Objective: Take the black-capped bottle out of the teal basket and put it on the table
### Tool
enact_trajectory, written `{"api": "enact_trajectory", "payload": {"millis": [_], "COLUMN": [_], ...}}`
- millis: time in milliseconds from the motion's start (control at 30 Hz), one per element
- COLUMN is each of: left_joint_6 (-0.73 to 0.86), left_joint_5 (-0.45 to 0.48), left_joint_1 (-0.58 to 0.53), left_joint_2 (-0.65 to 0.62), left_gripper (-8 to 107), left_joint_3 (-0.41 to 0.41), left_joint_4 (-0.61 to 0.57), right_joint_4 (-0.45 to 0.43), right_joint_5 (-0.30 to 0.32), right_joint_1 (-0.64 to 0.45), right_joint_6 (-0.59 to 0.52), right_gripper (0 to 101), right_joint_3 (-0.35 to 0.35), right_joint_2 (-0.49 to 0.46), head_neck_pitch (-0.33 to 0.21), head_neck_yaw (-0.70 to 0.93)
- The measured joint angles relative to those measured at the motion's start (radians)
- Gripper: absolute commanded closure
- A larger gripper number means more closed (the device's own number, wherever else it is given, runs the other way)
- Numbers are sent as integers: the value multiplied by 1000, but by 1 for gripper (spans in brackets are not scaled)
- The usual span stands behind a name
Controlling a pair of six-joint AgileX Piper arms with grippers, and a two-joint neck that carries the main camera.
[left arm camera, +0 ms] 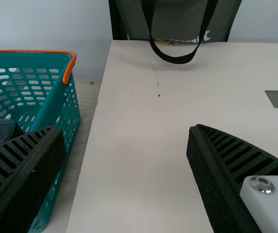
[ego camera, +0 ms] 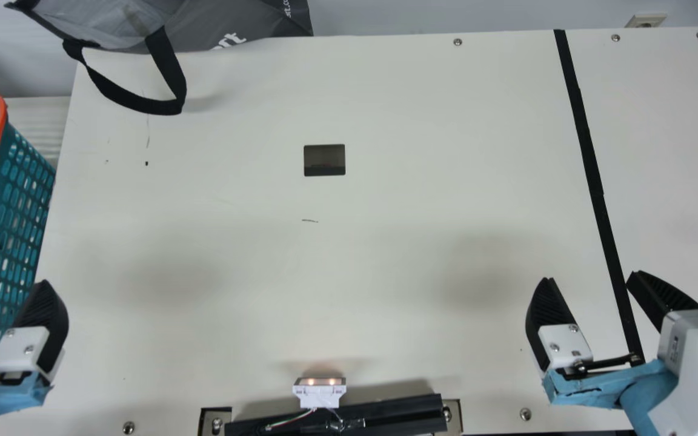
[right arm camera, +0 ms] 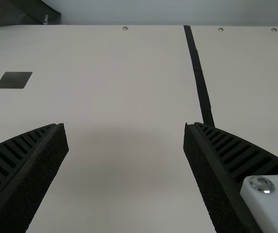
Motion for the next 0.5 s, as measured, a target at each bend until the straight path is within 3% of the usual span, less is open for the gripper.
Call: {"api": "enact_trajectory", "payload": {"millis": [500], "left_joint_6": [-29], "left_joint_5": [-40], "left_joint_1": [28], "left_joint_2": [45], "left_gripper": [-8], "left_joint_3": [14], "left_joint_4": [22], "right_joint_4": [1], "right_joint_5": [-1], "right_joint_1": [0], "right_joint_6": [0], "right_gripper": [11], "right_joint_3": [0], "right_joint_2": [0], "head_neck_pitch": [0], "head_neck_yaw": [0]}}
